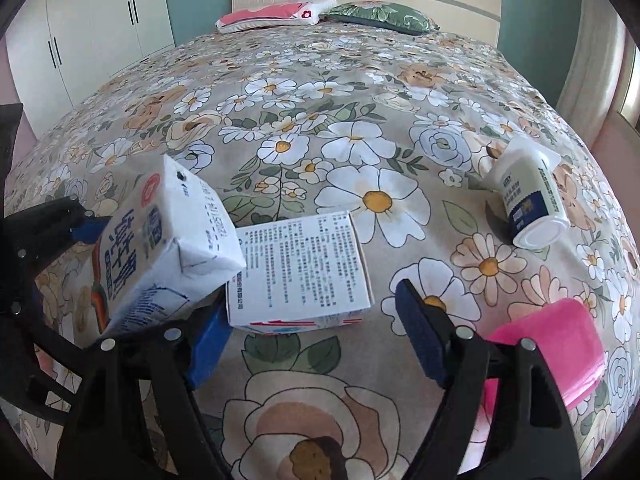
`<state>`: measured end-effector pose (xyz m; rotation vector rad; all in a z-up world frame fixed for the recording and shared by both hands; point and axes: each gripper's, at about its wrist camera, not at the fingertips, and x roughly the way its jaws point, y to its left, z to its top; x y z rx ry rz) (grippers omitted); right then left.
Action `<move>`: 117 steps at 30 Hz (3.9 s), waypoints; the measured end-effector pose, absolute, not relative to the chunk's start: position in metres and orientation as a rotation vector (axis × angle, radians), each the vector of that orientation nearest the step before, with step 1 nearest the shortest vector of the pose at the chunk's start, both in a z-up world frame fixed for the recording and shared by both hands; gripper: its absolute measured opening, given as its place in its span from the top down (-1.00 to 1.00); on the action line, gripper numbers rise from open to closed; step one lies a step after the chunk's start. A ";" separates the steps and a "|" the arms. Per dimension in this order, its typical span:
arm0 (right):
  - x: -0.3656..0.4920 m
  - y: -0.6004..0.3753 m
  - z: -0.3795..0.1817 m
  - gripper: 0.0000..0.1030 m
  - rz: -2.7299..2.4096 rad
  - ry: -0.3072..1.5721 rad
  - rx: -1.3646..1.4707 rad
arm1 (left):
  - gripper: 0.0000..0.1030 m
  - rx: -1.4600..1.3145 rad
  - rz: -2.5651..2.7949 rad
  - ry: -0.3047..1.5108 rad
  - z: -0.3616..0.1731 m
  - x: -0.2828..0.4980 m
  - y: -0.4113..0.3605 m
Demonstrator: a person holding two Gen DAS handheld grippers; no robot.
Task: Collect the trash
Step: 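Grasp the white milk carton with the left tool while the right tool grasps the small white box, then carry the milk carton and white box with both tools over the bin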
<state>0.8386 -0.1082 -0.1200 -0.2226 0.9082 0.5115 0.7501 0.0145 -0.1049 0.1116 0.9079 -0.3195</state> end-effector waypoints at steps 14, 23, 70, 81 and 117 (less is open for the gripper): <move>0.815 -0.110 -0.089 -0.08 0.434 0.893 -0.199 | 0.06 0.051 -0.231 0.888 -0.070 0.728 0.018; 0.769 -0.108 0.001 -0.08 0.397 0.823 -0.272 | 0.06 0.066 -0.151 0.843 0.009 0.694 0.025; 0.191 -0.154 0.366 -0.08 0.449 0.352 -0.427 | 0.06 0.073 0.058 0.621 0.323 0.179 0.105; 0.149 -0.181 0.261 -0.08 0.498 0.486 -0.414 | 0.06 0.054 -0.048 0.713 0.225 0.117 0.110; 0.134 -0.152 -0.086 -0.08 0.575 1.084 -0.358 | 0.06 -0.044 -0.256 1.262 -0.107 0.100 0.078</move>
